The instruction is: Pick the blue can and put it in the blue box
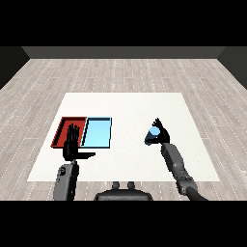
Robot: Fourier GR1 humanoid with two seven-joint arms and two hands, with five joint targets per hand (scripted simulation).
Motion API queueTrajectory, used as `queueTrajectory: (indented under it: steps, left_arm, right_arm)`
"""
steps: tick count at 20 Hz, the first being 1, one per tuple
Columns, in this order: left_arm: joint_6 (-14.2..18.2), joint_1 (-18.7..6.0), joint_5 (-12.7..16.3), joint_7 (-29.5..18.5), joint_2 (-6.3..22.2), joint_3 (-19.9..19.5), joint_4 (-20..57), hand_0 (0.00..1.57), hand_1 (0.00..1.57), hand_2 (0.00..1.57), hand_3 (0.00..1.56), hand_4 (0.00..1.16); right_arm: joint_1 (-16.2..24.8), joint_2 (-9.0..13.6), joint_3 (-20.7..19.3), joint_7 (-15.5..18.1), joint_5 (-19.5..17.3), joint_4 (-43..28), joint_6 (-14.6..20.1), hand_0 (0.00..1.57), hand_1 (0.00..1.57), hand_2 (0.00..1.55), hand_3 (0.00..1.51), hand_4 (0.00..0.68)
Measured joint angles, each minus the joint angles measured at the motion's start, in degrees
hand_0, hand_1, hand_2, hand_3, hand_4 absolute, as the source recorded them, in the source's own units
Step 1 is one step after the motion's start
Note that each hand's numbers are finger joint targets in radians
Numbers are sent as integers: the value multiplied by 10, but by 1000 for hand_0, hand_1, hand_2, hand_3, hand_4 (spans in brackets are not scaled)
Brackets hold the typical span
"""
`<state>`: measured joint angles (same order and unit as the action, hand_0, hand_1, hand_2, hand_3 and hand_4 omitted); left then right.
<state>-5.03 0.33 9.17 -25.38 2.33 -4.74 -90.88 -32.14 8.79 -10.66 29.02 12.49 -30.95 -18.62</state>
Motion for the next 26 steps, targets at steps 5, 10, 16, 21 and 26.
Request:
queueTrajectory:
  steps: [5, 10, 16, 21, 26]
  left_arm:
    - [0, 9, -5, -5, -4, 7, -7, 0, 0, 0, 0, 0]
    - [4, -6, -11, -22, -9, 8, 23, 0, 0, 0, 0, 0]
    - [-5, 5, 8, 2, 6, -4, -11, 0, 0, 0, 0, 0]
    - [-17, 12, 11, -8, 6, -2, -5, 0, 0, 0, 0, 0]
    - [-9, 4, 3, 6, 0, 9, -8, 0, 0, 0, 0, 0]
  right_arm:
    - [-29, -6, -3, 6, -3, 35, 1, 0, 0, 0, 0, 0]
    - [-28, -13, -2, 12, -9, 31, 33, 1340, 1340, 1394, 1332, 397]
    - [-34, -18, 12, 2, -39, 45, 94, 1568, 1568, 1502, 1457, 677]
    - [-30, -9, 16, -30, -42, 16, 105, 1552, 1552, 1481, 1428, 672]
    - [-12, -12, 28, -36, -48, -41, 113, 1494, 1494, 1454, 1411, 651]
